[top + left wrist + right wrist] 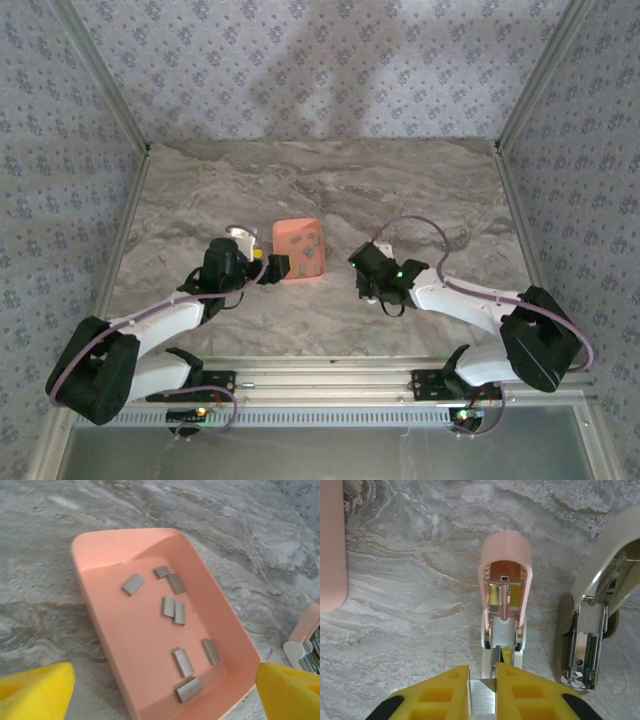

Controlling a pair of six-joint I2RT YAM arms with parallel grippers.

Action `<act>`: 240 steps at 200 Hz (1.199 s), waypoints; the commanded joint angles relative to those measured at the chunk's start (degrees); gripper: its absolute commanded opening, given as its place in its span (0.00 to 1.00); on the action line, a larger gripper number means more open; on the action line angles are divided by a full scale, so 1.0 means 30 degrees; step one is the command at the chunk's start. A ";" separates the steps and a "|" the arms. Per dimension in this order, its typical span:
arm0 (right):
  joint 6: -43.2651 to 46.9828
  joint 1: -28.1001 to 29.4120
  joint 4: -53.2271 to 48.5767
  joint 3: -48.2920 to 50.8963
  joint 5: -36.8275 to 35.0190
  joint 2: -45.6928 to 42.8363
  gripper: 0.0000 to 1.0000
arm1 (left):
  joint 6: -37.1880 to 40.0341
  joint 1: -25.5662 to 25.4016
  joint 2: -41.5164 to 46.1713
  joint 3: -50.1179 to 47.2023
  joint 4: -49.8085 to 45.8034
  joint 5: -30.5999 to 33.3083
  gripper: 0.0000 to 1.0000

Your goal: Load the staples into the stapler

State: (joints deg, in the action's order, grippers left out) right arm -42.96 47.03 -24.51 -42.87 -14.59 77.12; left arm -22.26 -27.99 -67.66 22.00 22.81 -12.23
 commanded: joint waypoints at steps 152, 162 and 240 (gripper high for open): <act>-0.0974 -0.0210 0.0551 0.0720 -0.0706 -0.0175 0.17 | 0.1501 -0.0456 -0.0592 0.1134 0.1039 -0.0381 0.94; -0.0959 -0.0208 0.0591 0.0683 -0.0591 -0.0035 0.17 | 0.1502 -0.0441 -0.0618 0.1126 0.1031 -0.0405 0.94; -0.1006 -0.0199 0.0420 0.0726 -0.0661 0.0392 0.17 | 0.1561 -0.0448 -0.0764 0.1339 0.0982 -0.0423 0.94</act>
State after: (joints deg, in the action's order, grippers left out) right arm -44.84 46.57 -22.44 -41.39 -15.68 77.32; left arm -18.81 -29.02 -69.19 24.01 24.67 -12.84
